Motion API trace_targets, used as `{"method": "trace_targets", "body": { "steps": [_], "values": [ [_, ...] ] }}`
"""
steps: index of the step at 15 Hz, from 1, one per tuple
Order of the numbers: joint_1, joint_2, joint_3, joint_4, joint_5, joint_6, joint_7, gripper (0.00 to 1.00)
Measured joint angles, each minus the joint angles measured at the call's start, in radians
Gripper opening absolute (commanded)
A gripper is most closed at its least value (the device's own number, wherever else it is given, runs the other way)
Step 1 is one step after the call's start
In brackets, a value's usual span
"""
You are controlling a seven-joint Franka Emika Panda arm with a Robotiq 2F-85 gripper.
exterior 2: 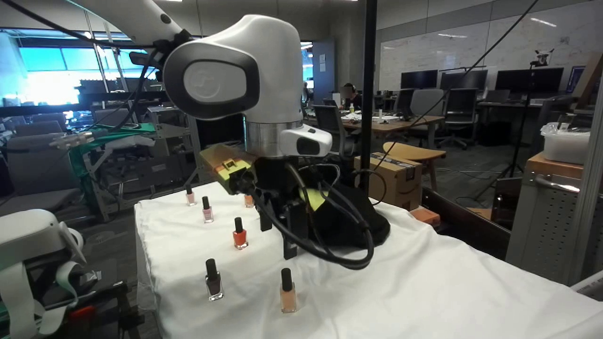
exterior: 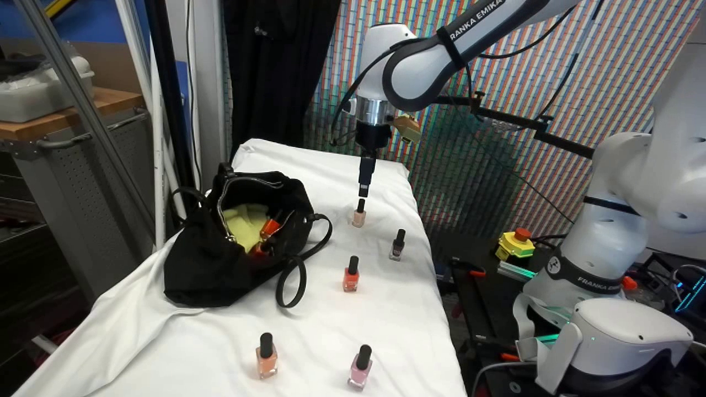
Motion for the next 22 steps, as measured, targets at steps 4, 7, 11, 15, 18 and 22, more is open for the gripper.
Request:
{"method": "trace_targets", "body": {
  "steps": [4,7,11,15,18,22],
  "values": [
    [0.000,0.043,0.000,-0.028,0.020,0.062,0.017,1.00],
    [-0.001,0.077,0.000,-0.031,0.038,0.092,0.022,1.00],
    [-0.007,0.116,0.000,-0.033,0.040,0.136,0.043,1.00],
    [-0.020,0.155,0.000,-0.041,0.041,0.198,0.059,1.00],
    [-0.030,0.190,0.000,-0.045,0.046,0.250,0.059,1.00],
    [-0.048,0.225,0.011,-0.044,0.077,0.294,0.057,1.00]
  ]
}}
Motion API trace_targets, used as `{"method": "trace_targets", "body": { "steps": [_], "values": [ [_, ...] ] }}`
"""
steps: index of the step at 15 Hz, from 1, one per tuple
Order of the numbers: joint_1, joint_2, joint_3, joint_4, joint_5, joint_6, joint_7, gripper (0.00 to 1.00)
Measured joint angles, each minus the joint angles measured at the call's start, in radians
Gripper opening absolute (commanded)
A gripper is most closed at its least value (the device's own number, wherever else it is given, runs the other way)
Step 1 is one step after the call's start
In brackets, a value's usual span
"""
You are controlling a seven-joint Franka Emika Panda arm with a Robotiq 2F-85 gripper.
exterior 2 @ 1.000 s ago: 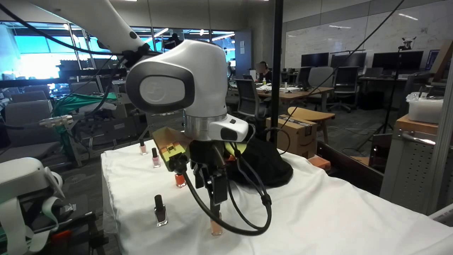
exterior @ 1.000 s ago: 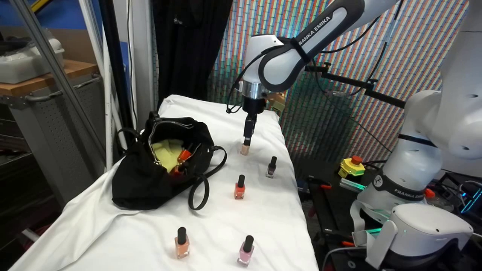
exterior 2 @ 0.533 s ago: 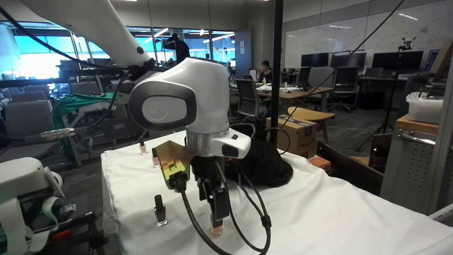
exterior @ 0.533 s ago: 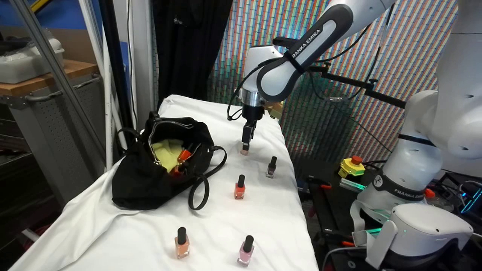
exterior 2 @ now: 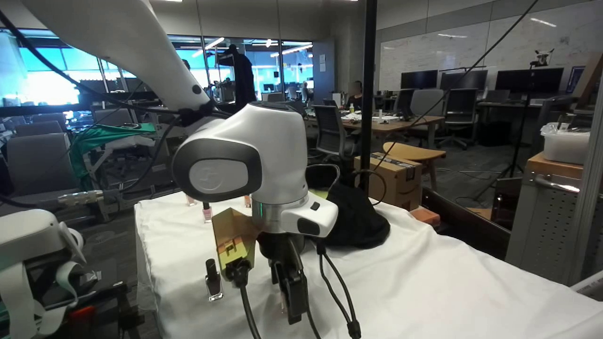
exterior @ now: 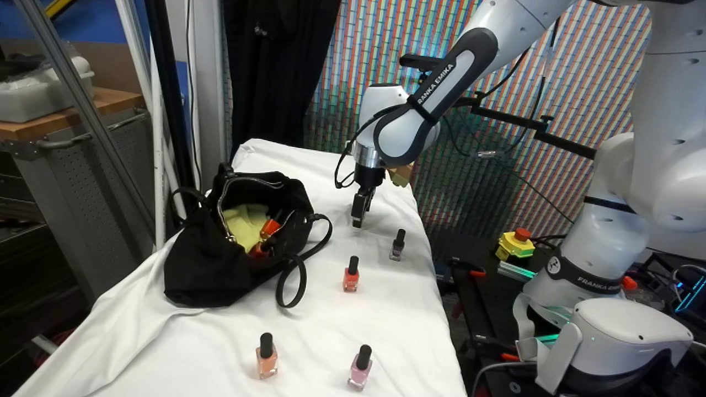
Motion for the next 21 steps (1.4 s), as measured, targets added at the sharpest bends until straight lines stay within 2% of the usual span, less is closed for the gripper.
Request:
{"method": "trace_targets", "body": {
  "steps": [6,8,16,17,21],
  "values": [
    [-0.015,0.002,0.013,0.000,0.024,0.008,-0.002,1.00],
    [-0.015,0.002,0.013,0.000,0.024,0.008,-0.002,0.75],
    [-0.015,0.004,0.013,-0.001,0.024,0.022,0.009,0.21],
    [-0.015,0.004,0.013,-0.001,0.024,0.024,0.012,0.16],
    [-0.015,0.005,0.012,-0.002,0.024,0.029,0.022,0.16]
  ]
}}
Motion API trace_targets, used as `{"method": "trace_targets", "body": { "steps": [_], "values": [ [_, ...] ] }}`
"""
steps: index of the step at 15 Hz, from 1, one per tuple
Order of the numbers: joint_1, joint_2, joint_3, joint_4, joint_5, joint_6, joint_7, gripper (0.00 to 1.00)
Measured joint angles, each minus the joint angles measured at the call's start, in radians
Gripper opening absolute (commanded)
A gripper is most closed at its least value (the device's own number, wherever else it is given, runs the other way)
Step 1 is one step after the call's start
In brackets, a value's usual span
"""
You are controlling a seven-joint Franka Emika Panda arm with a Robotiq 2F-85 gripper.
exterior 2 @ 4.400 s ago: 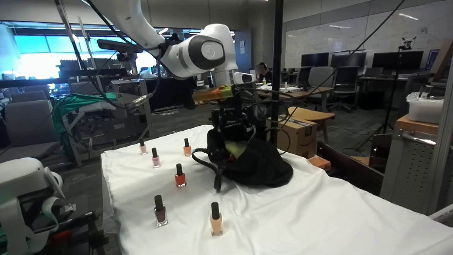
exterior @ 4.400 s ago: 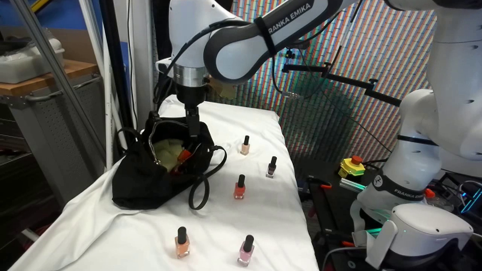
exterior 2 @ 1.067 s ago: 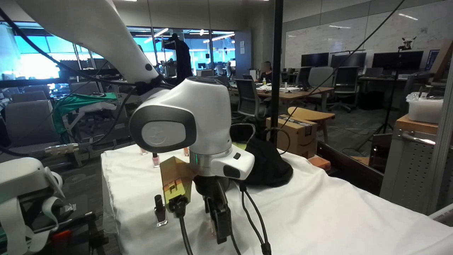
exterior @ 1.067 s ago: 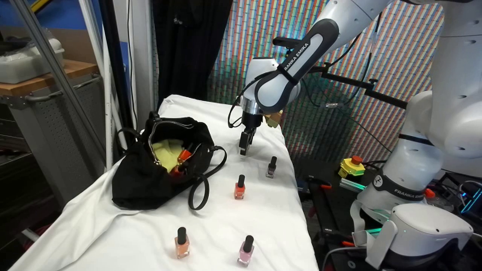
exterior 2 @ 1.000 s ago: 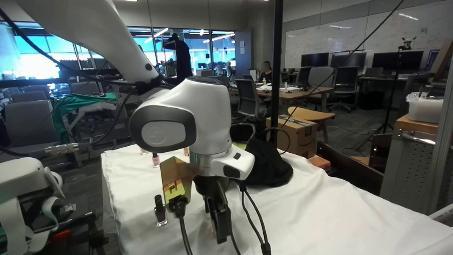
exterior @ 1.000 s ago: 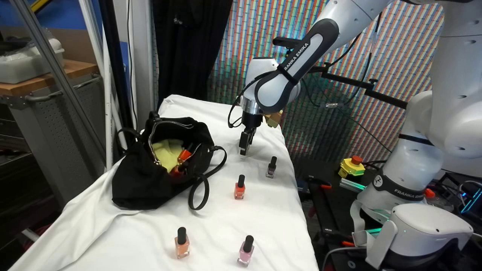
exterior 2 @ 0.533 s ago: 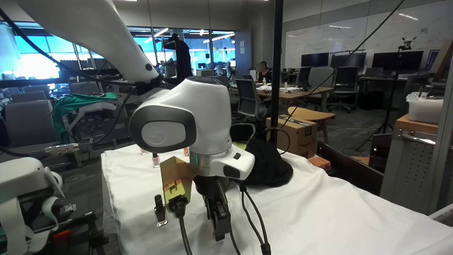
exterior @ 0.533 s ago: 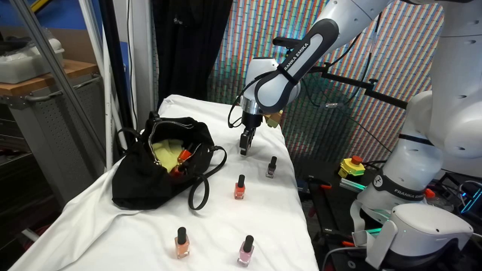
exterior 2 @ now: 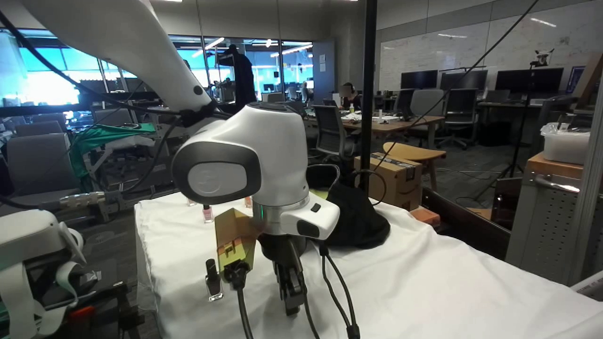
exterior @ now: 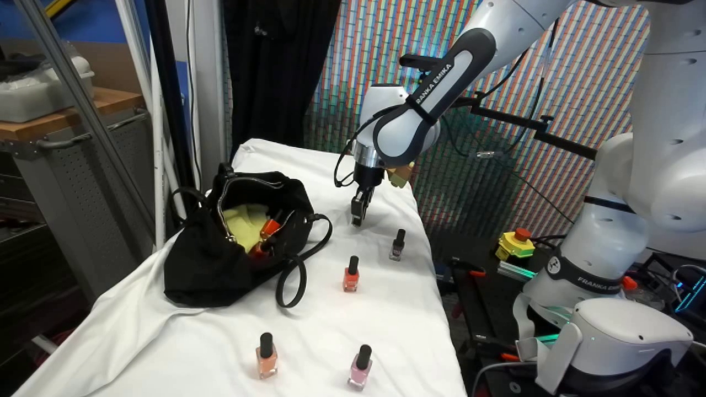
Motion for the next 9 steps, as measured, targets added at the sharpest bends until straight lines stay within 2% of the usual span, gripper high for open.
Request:
{"method": "trace_targets", "body": {
  "steps": [4,9],
  "values": [
    [0.007,-0.006,-0.001,0.002,-0.042,-0.029,0.004,0.16],
    [0.056,-0.104,-0.001,0.034,-0.155,-0.200,0.035,0.16]
  ]
}}
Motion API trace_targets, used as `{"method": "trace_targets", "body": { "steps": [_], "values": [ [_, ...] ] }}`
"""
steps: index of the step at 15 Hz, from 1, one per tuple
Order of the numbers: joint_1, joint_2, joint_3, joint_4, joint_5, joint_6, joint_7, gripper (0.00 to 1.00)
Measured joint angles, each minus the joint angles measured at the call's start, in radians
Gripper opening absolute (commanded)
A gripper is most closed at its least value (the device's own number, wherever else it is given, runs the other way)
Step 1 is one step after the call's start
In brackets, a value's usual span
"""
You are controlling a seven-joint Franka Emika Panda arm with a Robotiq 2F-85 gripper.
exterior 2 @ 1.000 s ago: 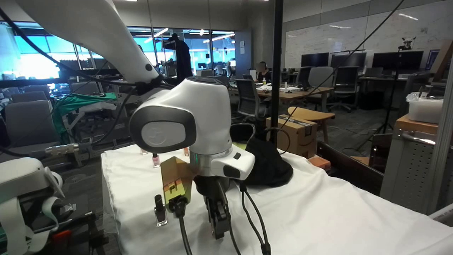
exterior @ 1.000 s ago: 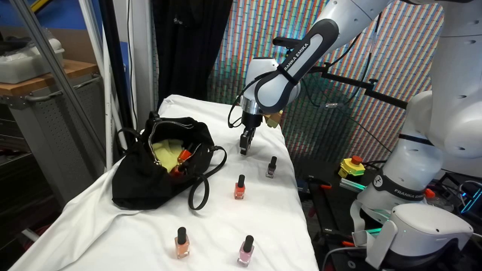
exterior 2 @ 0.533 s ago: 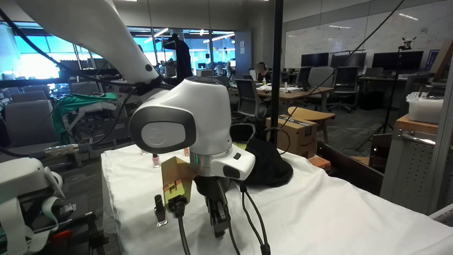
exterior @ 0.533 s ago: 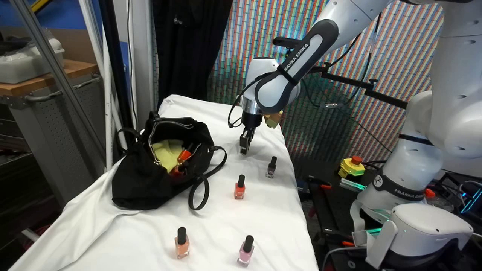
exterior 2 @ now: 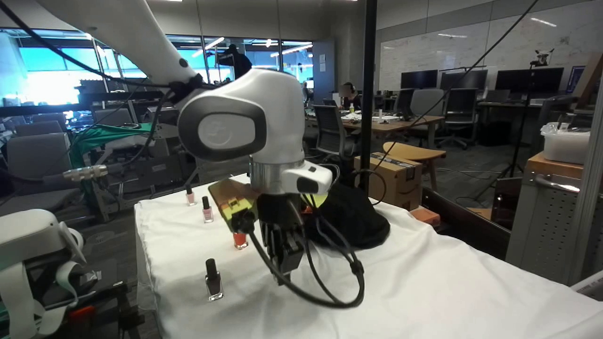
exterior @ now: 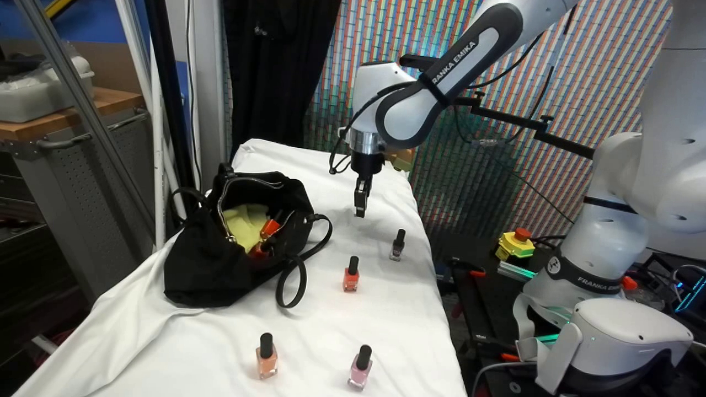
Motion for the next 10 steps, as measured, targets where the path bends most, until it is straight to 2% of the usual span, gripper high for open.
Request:
{"method": "trace_targets", "body": {
  "steps": [3,6,10],
  "values": [
    [0.046,-0.079,0.012,0.041,-0.052,-0.085,0.036,0.16],
    [0.095,-0.115,0.044,0.091,-0.110,-0.098,0.098,0.16],
    [0.158,-0.101,0.098,0.166,-0.164,-0.097,0.165,0.16]
  ]
}}
